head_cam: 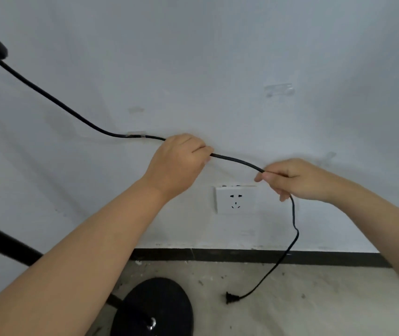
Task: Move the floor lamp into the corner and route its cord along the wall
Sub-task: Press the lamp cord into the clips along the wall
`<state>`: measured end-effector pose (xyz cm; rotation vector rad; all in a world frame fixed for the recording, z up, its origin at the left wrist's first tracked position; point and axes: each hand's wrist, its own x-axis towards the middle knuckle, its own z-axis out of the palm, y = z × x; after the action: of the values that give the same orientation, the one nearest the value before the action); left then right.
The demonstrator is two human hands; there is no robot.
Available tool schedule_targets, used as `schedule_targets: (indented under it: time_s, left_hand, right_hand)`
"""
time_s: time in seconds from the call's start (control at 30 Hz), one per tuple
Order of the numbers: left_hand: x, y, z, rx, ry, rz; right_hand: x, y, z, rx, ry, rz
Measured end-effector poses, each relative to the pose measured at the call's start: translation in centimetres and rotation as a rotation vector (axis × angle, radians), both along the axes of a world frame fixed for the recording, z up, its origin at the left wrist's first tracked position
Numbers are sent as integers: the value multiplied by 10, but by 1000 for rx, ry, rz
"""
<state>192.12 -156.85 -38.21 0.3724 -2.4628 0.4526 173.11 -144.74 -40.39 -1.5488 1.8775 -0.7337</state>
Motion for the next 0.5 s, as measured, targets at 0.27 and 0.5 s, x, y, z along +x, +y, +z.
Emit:
schedule_targets:
  time_s: [0.27,0.5]
  left_hand:
    - [-49,24,3,131,272,97]
    - [-75,33,6,64,352,32]
  right_hand:
    - [-39,41,52,-334,191,-184]
    - [-41,22,66,-587,288,-373]
